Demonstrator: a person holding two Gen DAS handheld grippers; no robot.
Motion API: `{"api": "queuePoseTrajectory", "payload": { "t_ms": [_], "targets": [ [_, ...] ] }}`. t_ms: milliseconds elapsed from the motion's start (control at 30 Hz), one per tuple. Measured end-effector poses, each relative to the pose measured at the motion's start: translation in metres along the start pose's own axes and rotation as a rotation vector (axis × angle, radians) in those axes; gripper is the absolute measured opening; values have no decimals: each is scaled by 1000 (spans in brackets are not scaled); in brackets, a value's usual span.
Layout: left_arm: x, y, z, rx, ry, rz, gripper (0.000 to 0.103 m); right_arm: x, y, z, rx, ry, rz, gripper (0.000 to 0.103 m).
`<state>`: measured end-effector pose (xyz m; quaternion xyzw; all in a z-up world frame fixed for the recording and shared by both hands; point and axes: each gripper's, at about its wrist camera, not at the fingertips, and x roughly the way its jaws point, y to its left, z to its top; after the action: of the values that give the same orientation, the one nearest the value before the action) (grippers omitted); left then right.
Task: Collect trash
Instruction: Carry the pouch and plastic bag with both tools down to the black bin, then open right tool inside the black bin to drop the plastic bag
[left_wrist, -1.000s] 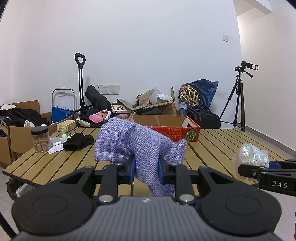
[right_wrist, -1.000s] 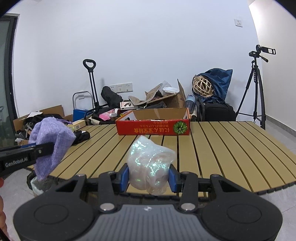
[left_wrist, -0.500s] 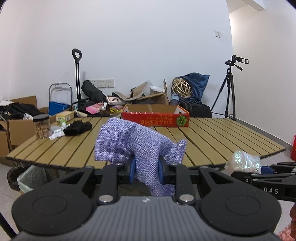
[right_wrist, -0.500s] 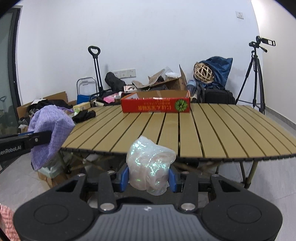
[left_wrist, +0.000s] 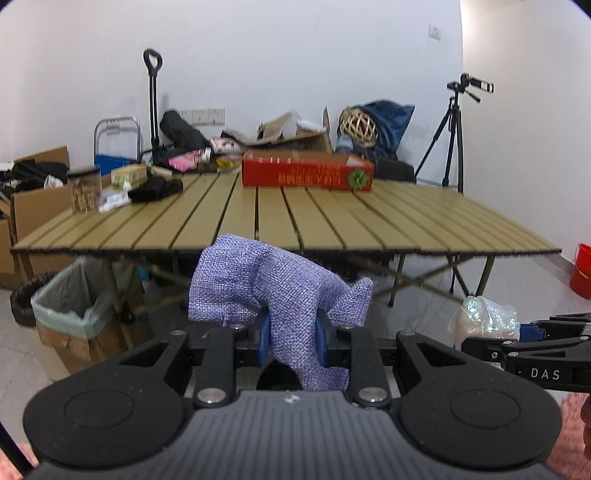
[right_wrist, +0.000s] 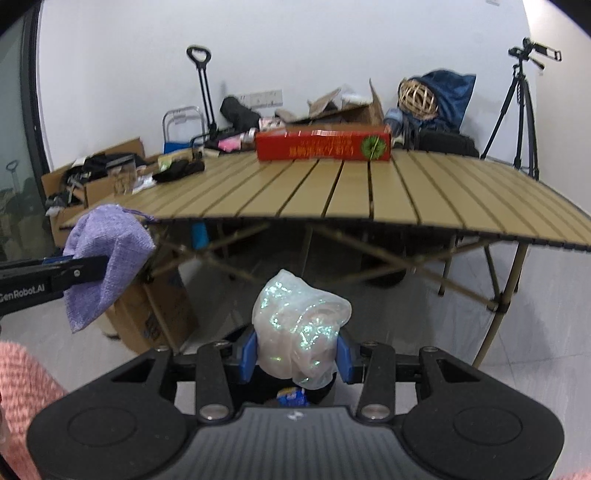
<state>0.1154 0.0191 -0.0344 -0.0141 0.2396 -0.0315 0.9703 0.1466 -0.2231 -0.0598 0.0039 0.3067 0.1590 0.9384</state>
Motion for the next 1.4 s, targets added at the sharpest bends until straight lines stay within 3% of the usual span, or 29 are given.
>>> {"api": "queuePoseTrajectory", "payload": {
  "t_ms": [333, 667, 1400],
  "targets": [
    [21, 14, -42, -25, 156, 2, 24, 23, 9, -41, -4, 157, 20, 41],
    [47, 26, -61, -65, 279, 0, 24, 53, 11, -50, 25, 251, 56, 41],
    [98, 33, -59, -62, 353, 39, 24, 147, 15, -23, -24, 310, 98, 41]
  ]
}}
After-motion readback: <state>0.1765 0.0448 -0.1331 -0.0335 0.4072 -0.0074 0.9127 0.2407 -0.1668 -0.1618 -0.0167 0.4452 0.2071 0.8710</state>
